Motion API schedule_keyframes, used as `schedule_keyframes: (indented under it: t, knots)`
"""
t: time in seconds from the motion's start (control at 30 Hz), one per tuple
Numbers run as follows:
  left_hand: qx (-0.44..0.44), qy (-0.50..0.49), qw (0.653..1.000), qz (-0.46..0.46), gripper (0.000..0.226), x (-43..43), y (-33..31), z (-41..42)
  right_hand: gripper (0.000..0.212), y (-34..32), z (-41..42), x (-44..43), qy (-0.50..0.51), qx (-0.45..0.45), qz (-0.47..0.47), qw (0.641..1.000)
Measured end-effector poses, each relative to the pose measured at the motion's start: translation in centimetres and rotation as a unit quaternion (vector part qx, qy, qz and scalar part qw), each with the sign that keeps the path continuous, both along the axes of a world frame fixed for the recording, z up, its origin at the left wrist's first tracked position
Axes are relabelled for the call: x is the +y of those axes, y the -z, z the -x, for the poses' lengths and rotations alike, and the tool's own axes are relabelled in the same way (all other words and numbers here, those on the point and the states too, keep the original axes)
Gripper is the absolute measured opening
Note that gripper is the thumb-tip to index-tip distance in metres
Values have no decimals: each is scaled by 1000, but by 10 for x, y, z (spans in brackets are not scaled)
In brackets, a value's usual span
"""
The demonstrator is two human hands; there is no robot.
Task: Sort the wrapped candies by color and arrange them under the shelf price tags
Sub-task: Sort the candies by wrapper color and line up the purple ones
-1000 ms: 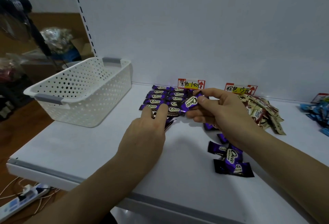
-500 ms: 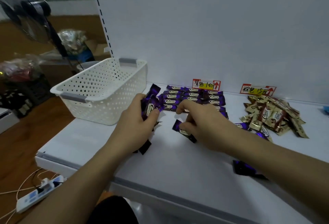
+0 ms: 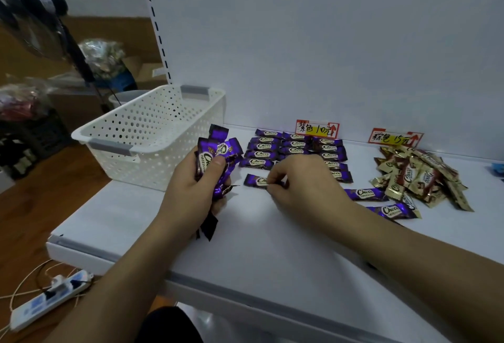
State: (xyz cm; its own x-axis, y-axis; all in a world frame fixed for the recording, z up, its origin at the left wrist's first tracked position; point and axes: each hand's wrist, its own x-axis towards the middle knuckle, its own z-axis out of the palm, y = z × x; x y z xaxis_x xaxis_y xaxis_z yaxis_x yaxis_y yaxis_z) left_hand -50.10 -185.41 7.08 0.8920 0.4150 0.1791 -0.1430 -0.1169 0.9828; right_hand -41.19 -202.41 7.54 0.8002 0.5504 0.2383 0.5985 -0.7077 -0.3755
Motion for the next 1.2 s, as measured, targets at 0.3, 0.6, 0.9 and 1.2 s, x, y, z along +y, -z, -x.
schedule_keyframes:
  t: [0.3,0.6,0.9,1.2]
  knots:
    - [8,-14,1000,4,30,1,-1,1,17,9,0,24,46,-3,-64,997]
    - [20,11,1000,20,23,-6,-8,5,19,6,1,22,47,-25,-61,997]
    - [4,93,992,-83,17,-4,-10,5,14,-32,10,7,-38,224,-303,926]
    - [31,43,991,-123,20,-2,-6,1,11,-48,-10,-47,-70,76,-137,985]
